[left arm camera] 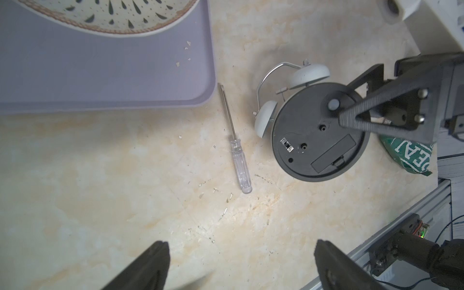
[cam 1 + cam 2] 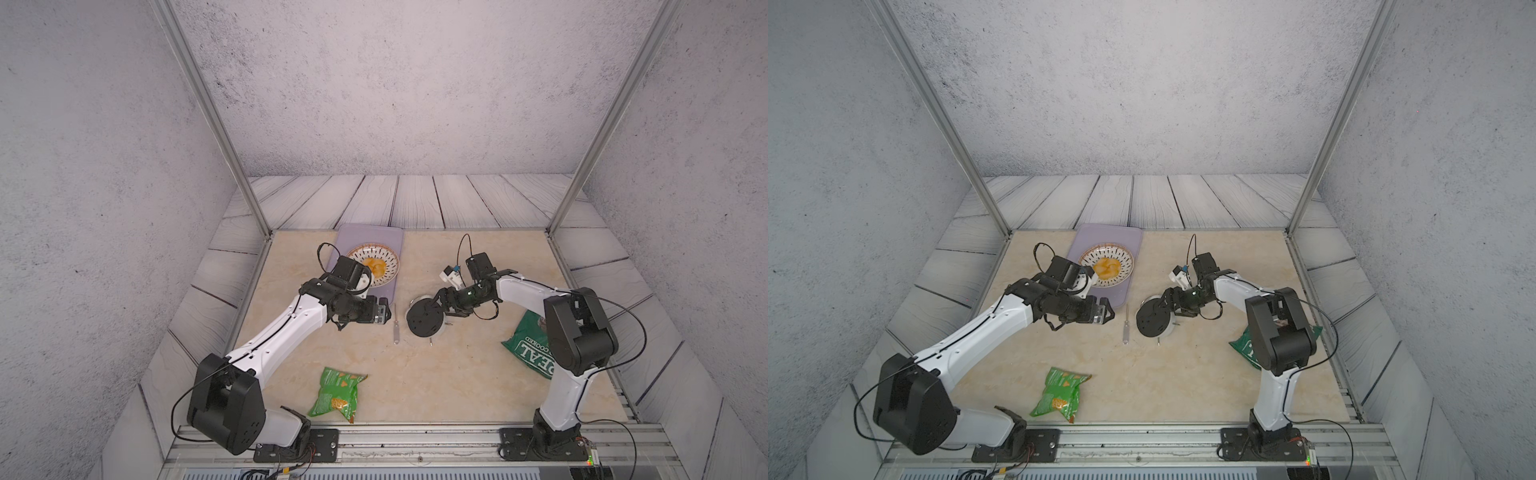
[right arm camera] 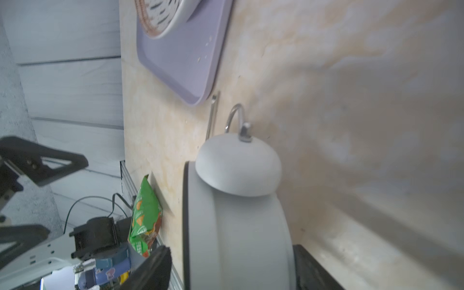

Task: Remove the battery from the alarm
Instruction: Adjust the alarm at the center of the board, then move the alarm to the center of the board.

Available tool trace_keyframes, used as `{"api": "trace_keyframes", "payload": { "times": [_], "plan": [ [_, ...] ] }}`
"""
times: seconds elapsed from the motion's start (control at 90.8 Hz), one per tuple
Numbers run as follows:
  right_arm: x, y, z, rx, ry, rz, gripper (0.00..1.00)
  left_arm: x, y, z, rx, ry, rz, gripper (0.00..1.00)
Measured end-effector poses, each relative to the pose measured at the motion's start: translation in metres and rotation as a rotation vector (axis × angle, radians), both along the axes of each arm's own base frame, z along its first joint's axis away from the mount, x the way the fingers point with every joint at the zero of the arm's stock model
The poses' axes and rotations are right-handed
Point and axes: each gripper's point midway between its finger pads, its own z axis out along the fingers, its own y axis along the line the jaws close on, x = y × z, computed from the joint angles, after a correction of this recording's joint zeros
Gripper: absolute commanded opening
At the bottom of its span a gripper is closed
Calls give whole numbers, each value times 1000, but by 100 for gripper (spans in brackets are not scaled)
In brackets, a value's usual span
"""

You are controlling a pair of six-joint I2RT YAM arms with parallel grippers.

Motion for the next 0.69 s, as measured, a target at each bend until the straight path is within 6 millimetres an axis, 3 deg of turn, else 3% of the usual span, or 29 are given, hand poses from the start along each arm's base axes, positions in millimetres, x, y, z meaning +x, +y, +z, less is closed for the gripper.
{"api": "trace_keyframes", "payload": {
  "times": [0.209,0.374,0.539,0.694],
  "plan": [
    [44,-22,8,-99,-48,-41,89,0,-1,-16,22,39,-17,97],
    [67,-26,28,-201,-139,-71,72,2,2,-23,46,52,-5,97],
    [67,5,38,-268,-185,-44,55,9,12,-27,48,68,39,94],
    [57,41,17,-311,-173,30,51,13,17,-37,47,107,71,90]
  ]
}}
